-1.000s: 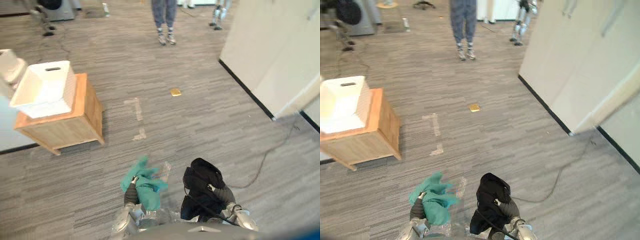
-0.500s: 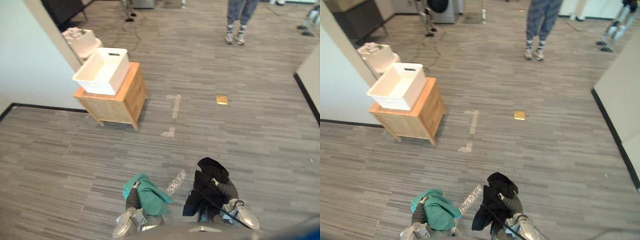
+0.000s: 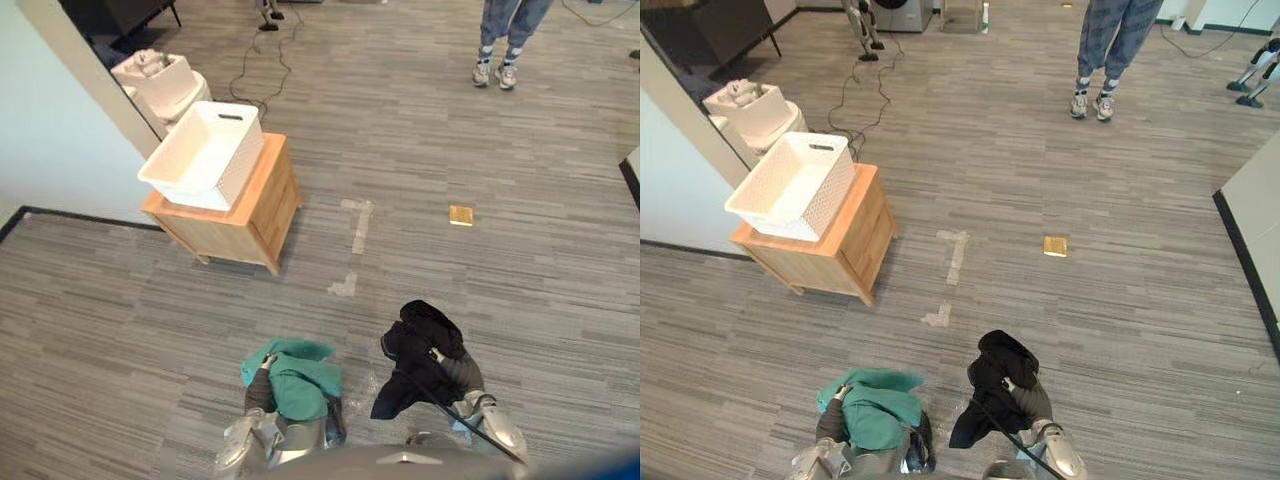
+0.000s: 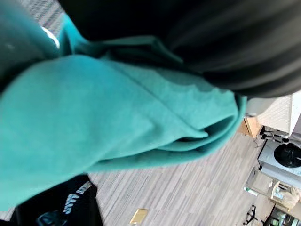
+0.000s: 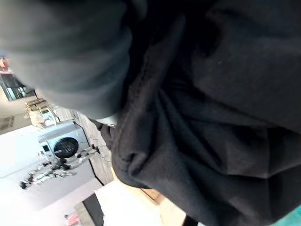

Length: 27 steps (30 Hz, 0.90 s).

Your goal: Tidy the bed and pick cloth on bed and put in laundry

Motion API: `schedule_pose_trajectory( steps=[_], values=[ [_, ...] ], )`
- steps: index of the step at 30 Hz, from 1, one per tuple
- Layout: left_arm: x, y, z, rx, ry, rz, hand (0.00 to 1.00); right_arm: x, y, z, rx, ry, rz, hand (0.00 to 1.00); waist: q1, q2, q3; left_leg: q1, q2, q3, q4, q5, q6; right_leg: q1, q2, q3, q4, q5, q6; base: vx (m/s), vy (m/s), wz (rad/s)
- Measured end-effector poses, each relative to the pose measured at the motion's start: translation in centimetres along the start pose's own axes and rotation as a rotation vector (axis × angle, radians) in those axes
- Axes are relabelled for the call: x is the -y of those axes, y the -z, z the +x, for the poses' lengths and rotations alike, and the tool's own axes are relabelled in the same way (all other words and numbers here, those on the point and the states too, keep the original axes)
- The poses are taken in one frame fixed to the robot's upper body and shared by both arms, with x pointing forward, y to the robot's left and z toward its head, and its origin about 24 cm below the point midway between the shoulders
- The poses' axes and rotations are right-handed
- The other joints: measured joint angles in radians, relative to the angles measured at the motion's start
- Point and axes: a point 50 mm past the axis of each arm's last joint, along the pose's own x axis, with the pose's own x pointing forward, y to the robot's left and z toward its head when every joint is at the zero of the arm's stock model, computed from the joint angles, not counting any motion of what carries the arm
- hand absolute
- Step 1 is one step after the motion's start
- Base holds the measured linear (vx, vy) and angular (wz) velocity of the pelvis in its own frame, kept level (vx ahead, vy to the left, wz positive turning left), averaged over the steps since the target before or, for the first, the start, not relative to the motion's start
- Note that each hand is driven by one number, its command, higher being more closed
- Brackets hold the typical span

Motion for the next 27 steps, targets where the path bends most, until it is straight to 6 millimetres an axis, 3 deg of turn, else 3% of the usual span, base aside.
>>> schedule_pose_trajectory(
  steps=[2, 3, 4, 5, 6, 7, 8, 9, 11, 12, 14, 16, 17, 18, 19, 20, 21, 23, 25, 26, 27],
  values=[
    [0.7, 0.6, -0.1, -0.006, 0.022, -0.01, 1.0, 0.1, 0.1, -0.1, 0.003, 0.007, 0.012, 1.0, 0.001, 0.02, -0.018, 0.006, 0.006, 0.018, -0.002, -0.06, -0.008, -0.019, 0.002, 0.029, 0.039, -0.018, 0.017, 0.16, 0.035, -0.51],
    [0.5, 0.5, -0.5, 0.0, 0.045, 0.03, 1.0, 0.3, 0.2, -0.2, -0.001, 0.023, 0.023, 1.0, 0.001, -0.009, -0.037, 0.017, -0.018, 0.026, -0.026, -0.104, -0.001, -0.051, -0.031, 0.039, 0.099, -0.09, 0.031, 0.14, 0.045, -0.36],
    [0.3, 0.1, -0.4, 0.009, 0.052, 0.056, 1.0, 0.4, 0.3, -0.4, -0.002, 0.035, 0.032, 1.0, -0.001, -0.02, -0.044, 0.023, -0.036, 0.023, -0.038, -0.108, 0.0, -0.069, -0.044, 0.038, 0.149, -0.118, 0.041, 0.18, 0.024, -0.07],
    [0.3, 0.1, -0.1, -0.002, 0.058, 0.088, 1.0, 0.7, 0.7, -0.8, -0.015, 0.055, 0.036, 1.0, -0.005, -0.029, -0.041, 0.063, -0.055, 0.024, -0.061, -0.109, 0.001, -0.156, -0.078, 0.04, 0.375, -0.145, 0.065, 0.22, 0.06, 0.07],
    [-0.1, 0.0, -0.2, -0.001, 0.053, 0.105, 1.0, 0.9, 1.1, -1.2, -0.029, 0.07, 0.036, 1.0, -0.002, -0.053, -0.041, 0.109, -0.078, 0.033, -0.095, -0.109, 0.001, -0.272, -0.126, 0.038, 0.632, -0.118, 0.057, 0.23, 0.078, 0.04],
    [-0.5, -0.1, -0.4, -0.001, 0.046, 0.119, 1.0, 0.9, 1.3, -1.4, -0.038, 0.072, 0.037, 1.0, 0.0, -0.068, -0.045, 0.135, -0.091, 0.036, -0.115, -0.11, 0.003, -0.32, -0.153, 0.039, 0.741, -0.075, 0.051, 0.14, 0.088, 0.0],
    [-1.0, 0.0, -0.6, -0.011, 0.033, 0.131, 1.0, 0.8, 1.6, -1.6, -0.045, 0.072, 0.039, 1.0, -0.004, -0.079, -0.047, 0.174, -0.097, 0.032, -0.141, -0.111, 0.005, -0.355, -0.168, 0.047, 0.848, 0.008, 0.054, 0.22, 0.097, 0.06],
    [-1.2, 0.2, -0.8, -0.026, 0.029, 0.141, 1.0, 0.3, 1.8, -1.7, -0.049, 0.056, 0.041, 1.0, -0.015, -0.078, -0.045, 0.235, -0.093, 0.02, -0.177, -0.115, 0.013, -0.391, -0.166, 0.058, 0.954, 0.065, 0.053, 0.23, 0.082, 0.04],
    [-1.6, 0.0, -1.0, -0.026, 0.019, 0.15, 1.0, -0.2, 1.5, -1.6, -0.035, 0.026, 0.039, 1.0, -0.018, -0.088, -0.044, 0.279, -0.078, 0.012, -0.19, -0.127, 0.017, -0.438, -0.145, 0.058, 0.992, -0.018, 0.037, 0.27, 0.021, 0.1],
    [-1.8, -0.3, -0.8, -0.021, 0.004, 0.151, 1.0, -0.6, 1.0, -1.4, -0.009, 0.001, 0.039, 1.0, -0.031, -0.097, -0.039, 0.313, -0.065, -0.018, -0.21, -0.132, 0.012, -0.489, -0.131, 0.02, 0.973, -0.077, 0.029, 0.29, -0.042, 0.36],
    [-1.6, -0.3, -0.6, -0.03, 0.0, 0.137, 1.0, -0.7, 0.3, -1.3, 0.02, -0.017, 0.031, 1.0, -0.047, -0.09, -0.034, 0.351, -0.036, -0.049, -0.219, -0.135, 0.0, -0.545, -0.097, -0.016, 0.873, -0.096, 0.015, 0.32, -0.071, 0.64],
    [-1.4, -0.3, -0.3, -0.043, -0.002, 0.131, 1.0, -0.9, 0.2, -1.3, 0.025, -0.04, 0.03, 1.0, -0.067, -0.086, -0.031, 0.377, -0.007, -0.121, -0.219, -0.142, -0.006, -0.567, -0.05, -0.017, 0.657, -0.073, -0.006, 0.38, -0.166, 0.93],
    [-1.3, -0.2, -0.2, -0.053, 0.0, 0.129, 1.0, -0.9, 0.3, -1.4, 0.023, -0.042, 0.031, 1.0, -0.072, -0.086, -0.032, 0.384, 0.004, -0.156, -0.219, -0.148, -0.015, -0.566, -0.034, -0.009, 0.524, -0.037, -0.004, 0.48, -0.298, 1.44],
    [-1.0, -0.5, 0.0, -0.05, 0.014, 0.131, 1.0, -0.9, 0.1, -1.6, 0.036, -0.043, 0.031, 1.0, -0.083, -0.089, -0.032, 0.387, 0.008, -0.217, -0.22, -0.179, -0.065, -0.56, -0.019, 0.043, 0.299, 0.074, 0.012, 0.51, -0.358, 1.52],
    [-0.9, -0.4, 0.1, -0.053, 0.015, 0.127, 1.0, -0.8, 0.0, -1.6, 0.043, -0.043, 0.028, 1.0, -0.085, -0.083, -0.029, 0.395, 0.007, -0.253, -0.221, -0.198, -0.093, -0.543, -0.017, 0.067, 0.28, 0.215, 0.001, 0.46, -0.316, 1.29],
    [-0.5, -0.2, 0.2, -0.058, 0.022, 0.118, 1.0, -0.7, 0.0, -1.7, 0.041, -0.041, 0.026, 1.0, -0.084, -0.07, -0.023, 0.407, 0.021, -0.274, -0.221, -0.205, -0.099, -0.534, -0.001, 0.069, 0.295, 0.219, -0.034, 0.51, -0.353, 0.56],
    [0.4, 0.6, 0.0, -0.075, 0.052, 0.107, 1.0, -0.5, -1.0, -1.1, 0.07, -0.051, 0.001, 1.0, -0.061, -0.009, -0.015, 0.401, 0.05, -0.287, -0.205, -0.204, -0.099, -0.559, 0.017, 0.051, 0.368, 0.148, -0.056, 0.38, -0.269, 0.16],
    [0.6, 0.9, -0.1, -0.084, 0.059, 0.101, 1.0, -0.5, -2.1, -0.3, 0.101, -0.064, -0.019, 1.0, -0.061, 0.015, -0.017, 0.381, 0.061, -0.29, -0.17, -0.191, -0.113, -0.592, 0.007, 0.035, 0.453, 0.083, -0.06, 0.31, -0.237, 0.21],
    [0.7, 1.5, -0.4, -0.101, 0.057, 0.088, 1.0, -1.2, -2.9, 0.6, 0.128, -0.095, -0.029, 1.0, -0.062, 0.035, -0.019, 0.257, 0.096, -0.295, 0.083, -0.154, -0.122, -0.565, 0.011, -0.013, 0.459, 0.019, -0.079, 0.36, -0.28, 0.49],
    [0.9, 1.6, -0.4, -0.101, 0.059, 0.082, 1.0, -1.4, -3.0, 0.8, 0.131, -0.101, -0.031, 1.0, -0.062, 0.045, -0.016, 0.199, 0.119, -0.297, 0.194, -0.118, -0.127, -0.535, 0.022, -0.028, 0.43, 0.019, -0.08, 0.32, -0.217, 0.45],
    [1.0, 1.6, -0.4, -0.093, 0.065, 0.066, 1.0, -1.7, -3.2, 1.0, 0.135, -0.116, -0.036, 1.0, -0.056, 0.054, -0.005, 0.1, 0.163, -0.295, 0.4, -0.014, -0.127, -0.457, 0.047, -0.056, 0.363, 0.019, -0.082, 0.25, -0.144, 0.4]
  ],
)
